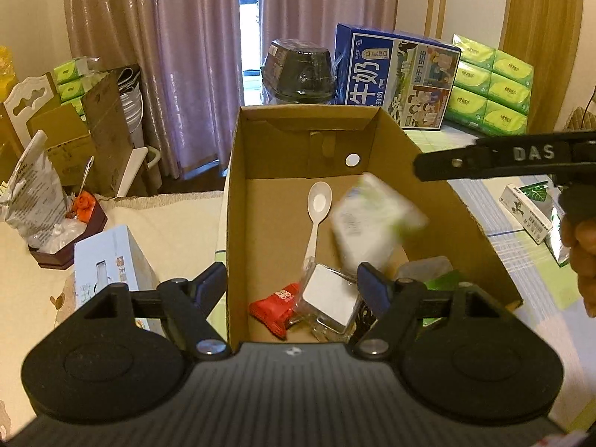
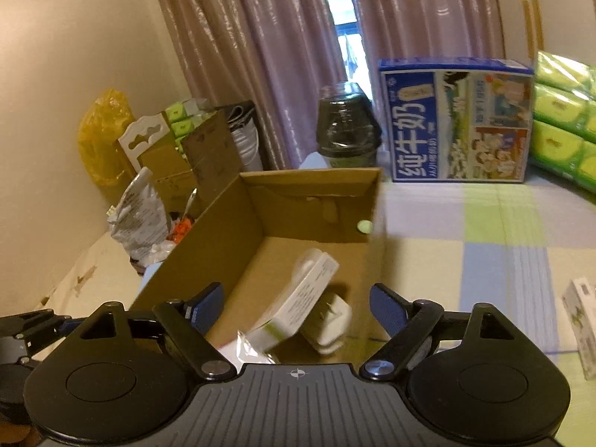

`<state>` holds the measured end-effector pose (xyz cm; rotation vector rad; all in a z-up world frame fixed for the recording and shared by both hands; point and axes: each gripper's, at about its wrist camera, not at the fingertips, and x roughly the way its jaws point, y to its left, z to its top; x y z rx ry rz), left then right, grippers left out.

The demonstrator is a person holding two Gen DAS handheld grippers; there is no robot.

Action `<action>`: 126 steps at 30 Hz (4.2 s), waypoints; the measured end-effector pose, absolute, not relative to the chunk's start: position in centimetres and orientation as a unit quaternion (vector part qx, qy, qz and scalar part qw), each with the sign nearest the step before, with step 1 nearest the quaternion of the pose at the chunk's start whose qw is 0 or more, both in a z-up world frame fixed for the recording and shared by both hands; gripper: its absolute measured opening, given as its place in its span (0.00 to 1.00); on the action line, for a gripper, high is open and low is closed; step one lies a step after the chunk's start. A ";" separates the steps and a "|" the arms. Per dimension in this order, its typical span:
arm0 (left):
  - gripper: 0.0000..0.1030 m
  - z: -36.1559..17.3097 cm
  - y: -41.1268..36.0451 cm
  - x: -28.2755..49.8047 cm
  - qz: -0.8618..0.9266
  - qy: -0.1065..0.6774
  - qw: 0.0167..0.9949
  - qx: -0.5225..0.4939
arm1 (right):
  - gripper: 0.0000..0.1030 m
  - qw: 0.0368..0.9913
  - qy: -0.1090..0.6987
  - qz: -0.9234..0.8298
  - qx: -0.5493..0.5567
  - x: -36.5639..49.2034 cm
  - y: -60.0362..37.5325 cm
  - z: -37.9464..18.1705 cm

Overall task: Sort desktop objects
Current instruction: 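Open both tools to drop the night light and medicine box into the cardboard box, then move both tools back over the table toward the white box and foil bag, then grasp the white toothpaste box with the left tool while the right tool grasps the silver foil bag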

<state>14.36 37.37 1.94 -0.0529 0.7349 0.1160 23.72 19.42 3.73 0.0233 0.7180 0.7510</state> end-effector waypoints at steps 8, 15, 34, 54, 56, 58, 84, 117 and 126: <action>0.73 3.0 35.2 12.5 0.064 0.354 0.933 -0.028 | 0.92 0.876 0.344 0.338 0.016 21.3 13.0 5.0; 0.79 5.1 31.5 10.2 0.060 0.348 0.935 -0.021 | 0.98 0.881 0.349 0.318 0.023 18.1 7.2 6.0; 0.95 8.1 20.0 6.1 -0.003 0.319 0.948 -0.017 | 0.98 0.906 0.346 0.240 0.051 12.4 -8.5 5.6; 0.99 5.3 9.0 11.7 -0.091 0.351 0.932 -0.026 | 0.98 0.917 0.357 0.160 0.084 14.8 -18.0 3.2; 0.99 5.2 8.2 12.7 -0.096 0.351 0.931 -0.022 | 0.98 0.918 0.358 0.153 0.082 15.6 -18.3 2.9; 0.99 4.8 7.5 14.0 -0.096 0.354 0.930 -0.017 | 0.98 0.918 0.358 0.148 0.079 16.6 -18.7 2.5; 0.98 -3.5 6.6 29.0 -0.072 0.392 0.917 -0.020 | 0.96 0.901 0.399 0.169 0.003 30.1 -13.5 -7.3; 0.98 -8.3 8.8 30.1 -0.095 0.398 0.910 -0.071 | 0.44 0.892 0.403 0.195 -0.057 31.7 -11.3 -9.0; 0.98 -8.4 8.8 30.0 -0.097 0.398 0.909 -0.073 | 0.74 0.903 0.384 0.172 -0.086 31.7 -11.6 -9.4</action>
